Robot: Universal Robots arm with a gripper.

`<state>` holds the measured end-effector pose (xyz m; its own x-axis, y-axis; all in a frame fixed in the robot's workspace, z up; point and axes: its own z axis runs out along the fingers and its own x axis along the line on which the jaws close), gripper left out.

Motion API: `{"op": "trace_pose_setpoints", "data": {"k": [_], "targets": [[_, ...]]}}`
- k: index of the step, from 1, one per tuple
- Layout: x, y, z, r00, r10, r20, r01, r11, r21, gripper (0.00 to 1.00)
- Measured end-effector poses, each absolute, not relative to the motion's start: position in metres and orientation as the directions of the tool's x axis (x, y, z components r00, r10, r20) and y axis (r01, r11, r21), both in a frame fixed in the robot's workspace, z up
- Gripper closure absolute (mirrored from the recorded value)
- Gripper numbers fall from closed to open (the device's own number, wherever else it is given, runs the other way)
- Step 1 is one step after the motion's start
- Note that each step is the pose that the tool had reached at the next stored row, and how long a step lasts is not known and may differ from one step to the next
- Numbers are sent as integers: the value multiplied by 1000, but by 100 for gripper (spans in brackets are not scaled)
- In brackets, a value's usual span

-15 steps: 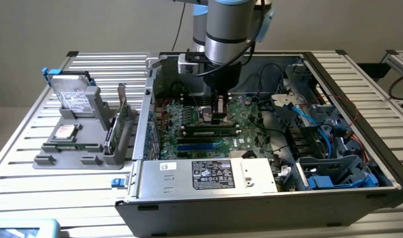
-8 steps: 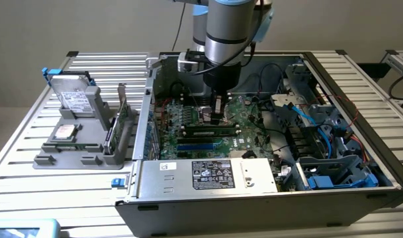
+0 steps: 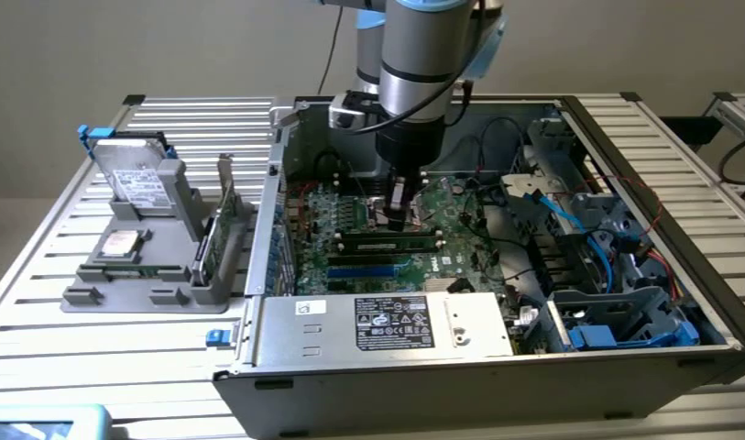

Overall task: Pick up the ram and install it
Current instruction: 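Press down the ram until it locks into place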

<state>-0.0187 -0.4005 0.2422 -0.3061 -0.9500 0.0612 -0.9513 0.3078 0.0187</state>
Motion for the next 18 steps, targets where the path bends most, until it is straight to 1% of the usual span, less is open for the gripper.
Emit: {"op": "trace_pose_setpoints", "data": {"k": [18], "targets": [[-19, -401, 242, -547, -835, 61, -836, 549, 19, 89]]}}
